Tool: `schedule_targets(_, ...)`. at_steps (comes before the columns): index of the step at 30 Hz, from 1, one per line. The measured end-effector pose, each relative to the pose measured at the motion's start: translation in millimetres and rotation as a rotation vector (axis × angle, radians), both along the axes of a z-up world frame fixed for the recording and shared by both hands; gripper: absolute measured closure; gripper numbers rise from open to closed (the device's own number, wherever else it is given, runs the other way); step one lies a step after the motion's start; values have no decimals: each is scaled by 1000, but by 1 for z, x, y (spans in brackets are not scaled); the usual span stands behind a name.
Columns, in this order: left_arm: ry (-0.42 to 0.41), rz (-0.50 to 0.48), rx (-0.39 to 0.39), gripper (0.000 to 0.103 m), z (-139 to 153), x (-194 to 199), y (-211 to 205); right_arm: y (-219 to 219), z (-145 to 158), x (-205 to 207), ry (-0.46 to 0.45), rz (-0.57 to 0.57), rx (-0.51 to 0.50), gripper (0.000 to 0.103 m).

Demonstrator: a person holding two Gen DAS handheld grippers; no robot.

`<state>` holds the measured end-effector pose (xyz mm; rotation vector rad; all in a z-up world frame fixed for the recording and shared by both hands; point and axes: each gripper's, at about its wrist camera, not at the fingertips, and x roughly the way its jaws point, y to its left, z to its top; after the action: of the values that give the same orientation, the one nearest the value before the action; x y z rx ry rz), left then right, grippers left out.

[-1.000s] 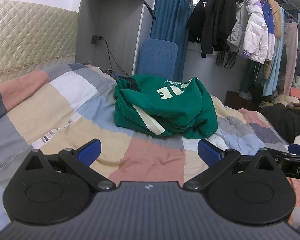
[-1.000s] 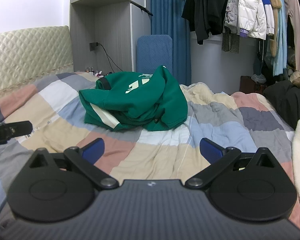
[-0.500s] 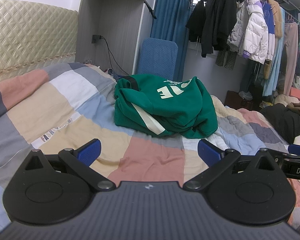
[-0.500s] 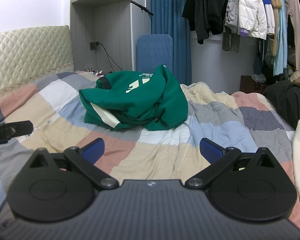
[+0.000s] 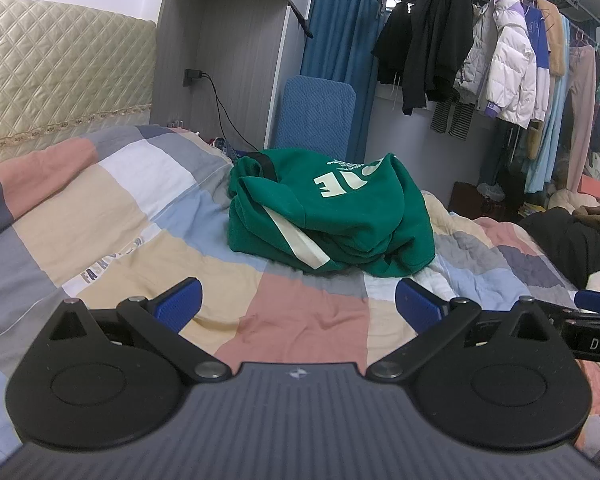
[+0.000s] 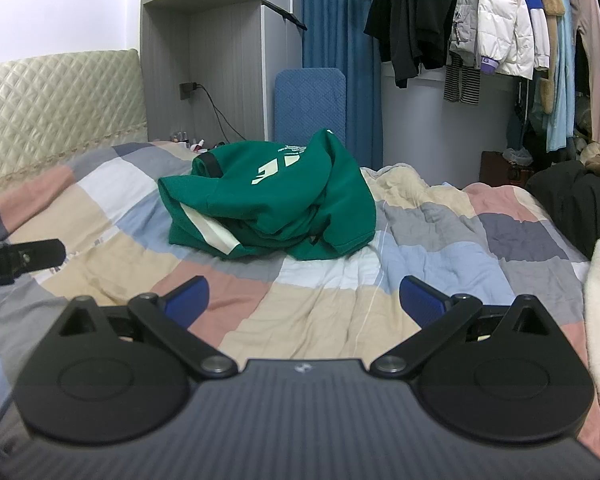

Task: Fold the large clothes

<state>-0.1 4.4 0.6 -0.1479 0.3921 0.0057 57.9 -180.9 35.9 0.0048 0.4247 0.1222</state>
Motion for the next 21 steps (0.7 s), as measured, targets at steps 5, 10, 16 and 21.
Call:
schedule_targets(5,-5,0,-1,0,-1,0,1,0,1,0,0,-3,2,0)
schedule_targets(10,-4,0,-3,0,-3,0,2,-2,-3,0,4,-7,14,0)
schedule_targets(16,-3,0,-1,0,-4,0,2,-1,-2,2,2,-5,6,0)
schedule_targets(21,-3,0,-1,0,-4,0,2,0,-1,2,4,-3,4,0)
